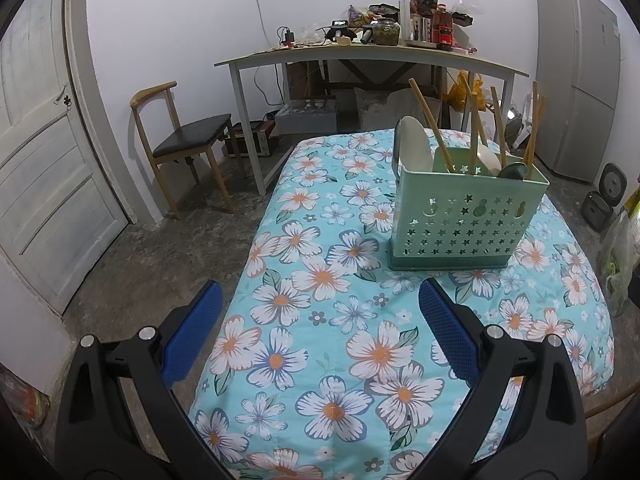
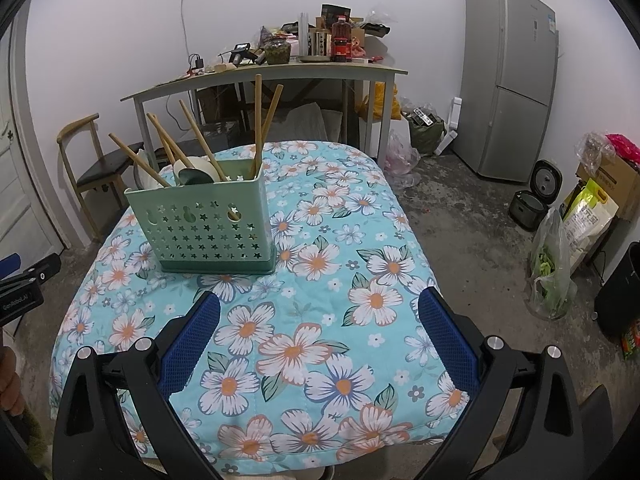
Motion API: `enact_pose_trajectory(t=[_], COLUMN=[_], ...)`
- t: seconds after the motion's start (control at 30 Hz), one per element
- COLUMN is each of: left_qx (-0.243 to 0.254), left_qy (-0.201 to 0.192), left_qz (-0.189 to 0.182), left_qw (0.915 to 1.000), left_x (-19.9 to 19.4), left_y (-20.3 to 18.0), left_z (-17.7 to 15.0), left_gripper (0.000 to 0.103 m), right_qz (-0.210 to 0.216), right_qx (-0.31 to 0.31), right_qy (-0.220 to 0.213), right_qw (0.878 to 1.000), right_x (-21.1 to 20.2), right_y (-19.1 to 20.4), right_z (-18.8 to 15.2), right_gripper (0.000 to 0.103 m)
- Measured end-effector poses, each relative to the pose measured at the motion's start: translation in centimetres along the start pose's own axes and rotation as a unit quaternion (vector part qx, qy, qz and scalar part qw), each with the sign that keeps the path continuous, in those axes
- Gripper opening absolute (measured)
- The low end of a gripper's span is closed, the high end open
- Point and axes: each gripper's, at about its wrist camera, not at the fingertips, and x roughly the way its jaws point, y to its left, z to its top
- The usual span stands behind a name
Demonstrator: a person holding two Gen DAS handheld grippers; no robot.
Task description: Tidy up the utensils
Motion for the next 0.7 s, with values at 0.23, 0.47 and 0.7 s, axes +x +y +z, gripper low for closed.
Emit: enact_pose_trajectory(t=[0.23, 0.47, 0.7], left_qx=[-0.001, 0.0, -0.001], left_qy=[0.001, 0.002, 0.003], left_qz=[-0.001, -0.001, -0.001], left_qw=[1.0, 1.0, 1.0], left_x=[0.0, 0.09, 0.13], left_y=[0.03, 0.1, 0.14], left_z=[-0.02, 0.0, -0.1], left_gripper=[0.095, 0.095, 0.095], right_qz=[0.0, 0.0, 0.0], right_qx=[0.0, 0.001, 0.0], right_qy=[0.0, 0.0, 0.0], right_qw=[1.0, 1.0, 1.0], right_x=[-0.02, -0.01, -0.02], right_y=[-0.01, 0.1, 0.18], right_z=[-0.02, -0.01, -0.02], right_gripper=[0.097, 0.097, 0.097])
